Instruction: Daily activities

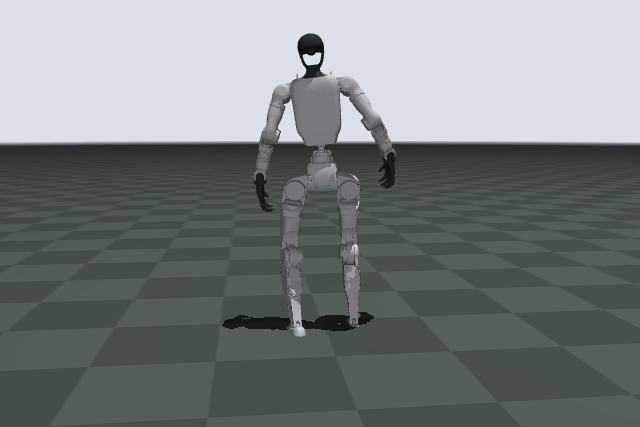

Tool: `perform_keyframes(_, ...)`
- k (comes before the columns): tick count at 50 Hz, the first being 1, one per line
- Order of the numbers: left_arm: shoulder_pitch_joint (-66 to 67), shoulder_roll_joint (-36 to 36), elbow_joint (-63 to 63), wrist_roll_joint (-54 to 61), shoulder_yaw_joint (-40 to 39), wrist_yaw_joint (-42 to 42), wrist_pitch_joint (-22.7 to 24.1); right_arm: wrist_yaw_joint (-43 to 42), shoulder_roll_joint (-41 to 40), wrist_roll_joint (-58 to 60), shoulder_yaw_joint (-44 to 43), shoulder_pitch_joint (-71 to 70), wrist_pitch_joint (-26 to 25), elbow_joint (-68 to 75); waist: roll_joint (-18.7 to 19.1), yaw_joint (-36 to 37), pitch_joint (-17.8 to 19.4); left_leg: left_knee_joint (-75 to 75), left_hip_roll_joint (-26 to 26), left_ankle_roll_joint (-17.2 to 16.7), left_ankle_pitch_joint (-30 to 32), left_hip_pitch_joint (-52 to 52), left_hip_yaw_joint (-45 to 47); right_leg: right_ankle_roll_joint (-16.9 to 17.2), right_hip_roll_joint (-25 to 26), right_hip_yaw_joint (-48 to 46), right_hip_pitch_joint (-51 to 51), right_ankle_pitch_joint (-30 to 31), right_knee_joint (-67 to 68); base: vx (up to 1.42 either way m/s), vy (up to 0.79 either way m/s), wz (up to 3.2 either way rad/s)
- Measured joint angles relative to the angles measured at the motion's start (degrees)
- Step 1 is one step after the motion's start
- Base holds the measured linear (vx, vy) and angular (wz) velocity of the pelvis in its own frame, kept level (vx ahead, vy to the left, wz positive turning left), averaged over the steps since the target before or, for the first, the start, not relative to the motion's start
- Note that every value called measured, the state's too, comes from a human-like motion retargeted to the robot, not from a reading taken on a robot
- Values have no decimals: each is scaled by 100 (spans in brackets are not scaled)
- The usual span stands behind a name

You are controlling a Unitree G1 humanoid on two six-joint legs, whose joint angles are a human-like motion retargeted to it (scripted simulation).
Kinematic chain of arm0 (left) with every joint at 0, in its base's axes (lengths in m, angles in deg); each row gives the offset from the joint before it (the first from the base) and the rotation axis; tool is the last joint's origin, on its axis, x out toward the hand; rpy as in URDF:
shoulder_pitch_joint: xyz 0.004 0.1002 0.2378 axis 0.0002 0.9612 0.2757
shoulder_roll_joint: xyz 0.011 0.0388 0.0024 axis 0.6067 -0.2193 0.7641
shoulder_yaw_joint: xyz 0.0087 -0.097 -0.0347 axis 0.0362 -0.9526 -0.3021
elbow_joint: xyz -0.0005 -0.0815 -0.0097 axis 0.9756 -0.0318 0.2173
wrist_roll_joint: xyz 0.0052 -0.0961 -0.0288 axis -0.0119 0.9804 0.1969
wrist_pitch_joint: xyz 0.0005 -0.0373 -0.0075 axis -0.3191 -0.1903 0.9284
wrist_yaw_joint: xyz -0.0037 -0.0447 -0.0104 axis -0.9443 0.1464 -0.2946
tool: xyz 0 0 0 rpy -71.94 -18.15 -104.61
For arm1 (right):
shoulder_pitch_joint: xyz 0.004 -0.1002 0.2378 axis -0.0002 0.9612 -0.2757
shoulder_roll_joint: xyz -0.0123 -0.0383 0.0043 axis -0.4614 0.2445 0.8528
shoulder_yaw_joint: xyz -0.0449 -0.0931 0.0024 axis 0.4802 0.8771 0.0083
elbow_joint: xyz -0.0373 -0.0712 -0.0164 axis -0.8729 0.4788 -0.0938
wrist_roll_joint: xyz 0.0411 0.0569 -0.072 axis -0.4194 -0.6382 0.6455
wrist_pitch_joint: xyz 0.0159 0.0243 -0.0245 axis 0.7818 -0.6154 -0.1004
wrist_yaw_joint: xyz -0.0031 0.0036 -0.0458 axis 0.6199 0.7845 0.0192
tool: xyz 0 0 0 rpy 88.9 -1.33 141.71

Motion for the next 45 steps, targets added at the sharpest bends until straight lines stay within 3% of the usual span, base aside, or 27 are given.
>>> perform_keyframes(11,-301,-248,-693,1140,-417,-339,118,66,-277,-67,181,-229,-90,-235,-312,-90,-81,-414,-375,117,127,384,448,127,-265,208,-283,-236,599,-2,1,-25)
perform_keyframes(20,-441,-469,-2491,2760,-980,-781,586,-116,-437,-981,-114,-469,-44,-1028,-519,-151,-116,-795,-662,137,272,641,699,193,-435,310,-508,-424,1020,0,-1,-11)
perform_keyframes(28,-446,-584,-4711,3581,-1264,-700,985,-154,-469,-2324,-717,-575,141,-2790,-524,-276,-228,-1150,-860,132,421,807,844,214,-532,353,-709,-535,1330,0,0,0)
perform_keyframes(35,-588,-727,-6893,3974,-1241,-183,1230,113,-771,-3847,-1307,-747,394,-5169,-329,-355,-429,-1480,-967,149,519,815,930,180,-517,424,-902,-532,1376,1,0,-1)
perform_keyframes(45,-1424,-574,-9147,4095,-193,907,1169,1235,-1039,-5372,-677,-1247,112,-7546,34,-459,-708,-1238,-831,167,394,549,1109,77,-333,670,-1180,-428,1468,0,0,0)
